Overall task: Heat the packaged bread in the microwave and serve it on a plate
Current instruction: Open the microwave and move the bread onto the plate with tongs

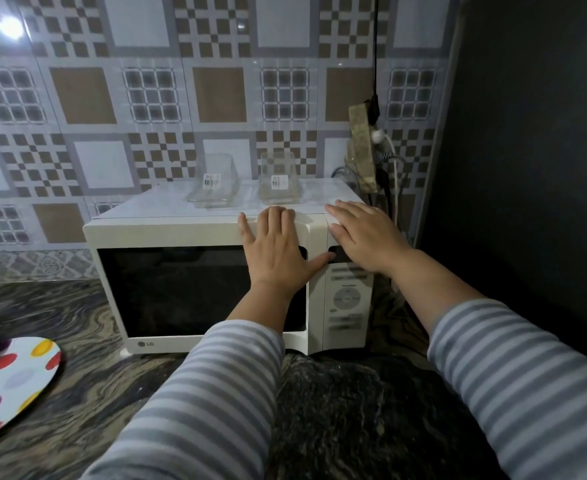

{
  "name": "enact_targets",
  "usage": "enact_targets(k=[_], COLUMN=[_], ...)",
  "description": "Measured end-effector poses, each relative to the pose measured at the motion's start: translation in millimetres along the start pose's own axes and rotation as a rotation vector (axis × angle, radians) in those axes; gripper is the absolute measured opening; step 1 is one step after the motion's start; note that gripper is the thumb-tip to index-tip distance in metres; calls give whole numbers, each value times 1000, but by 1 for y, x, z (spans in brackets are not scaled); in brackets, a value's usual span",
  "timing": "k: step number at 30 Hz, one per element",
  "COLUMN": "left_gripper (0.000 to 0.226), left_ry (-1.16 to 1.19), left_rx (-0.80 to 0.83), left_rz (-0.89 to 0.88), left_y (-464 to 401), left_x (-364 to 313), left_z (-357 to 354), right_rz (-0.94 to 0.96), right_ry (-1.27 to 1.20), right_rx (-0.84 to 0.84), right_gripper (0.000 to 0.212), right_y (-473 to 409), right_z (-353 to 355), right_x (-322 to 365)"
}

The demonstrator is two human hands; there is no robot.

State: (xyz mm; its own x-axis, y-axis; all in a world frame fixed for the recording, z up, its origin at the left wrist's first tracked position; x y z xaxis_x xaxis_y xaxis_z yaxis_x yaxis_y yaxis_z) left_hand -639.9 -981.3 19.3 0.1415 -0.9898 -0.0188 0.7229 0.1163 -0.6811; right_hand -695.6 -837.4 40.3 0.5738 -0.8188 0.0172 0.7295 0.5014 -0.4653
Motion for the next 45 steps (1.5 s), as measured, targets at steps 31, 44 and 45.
enact_targets(k=[31, 44, 45], left_gripper=[92, 128, 129], left_ry=[149, 157, 172], left_rx=[5, 240, 246], left_rz=[-157, -246, -241], left_y=[21, 87, 95], left_x=[8, 78, 83], left_z=[50, 89, 95], right_rz=[-129, -112, -123], right_ry=[-50, -202, -190], right_rx=[181, -65, -80], right_gripper=[49, 48, 48], right_y=[5, 104, 112], right_z=[24, 49, 51], right_x=[20, 141, 153])
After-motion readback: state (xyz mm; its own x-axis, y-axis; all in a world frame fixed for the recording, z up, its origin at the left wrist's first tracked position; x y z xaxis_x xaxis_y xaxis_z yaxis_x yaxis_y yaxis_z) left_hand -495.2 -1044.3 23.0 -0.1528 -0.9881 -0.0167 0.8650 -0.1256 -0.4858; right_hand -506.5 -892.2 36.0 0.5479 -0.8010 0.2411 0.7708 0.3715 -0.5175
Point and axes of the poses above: each hand's wrist, its own y-axis away from the middle knuckle, its own z-axis out of the back of the hand, x = y × z, the point moved 4 cm from there along -y, towards the middle knuckle, and after that the axes turned 1 degree about x, right-handed, at the moved point
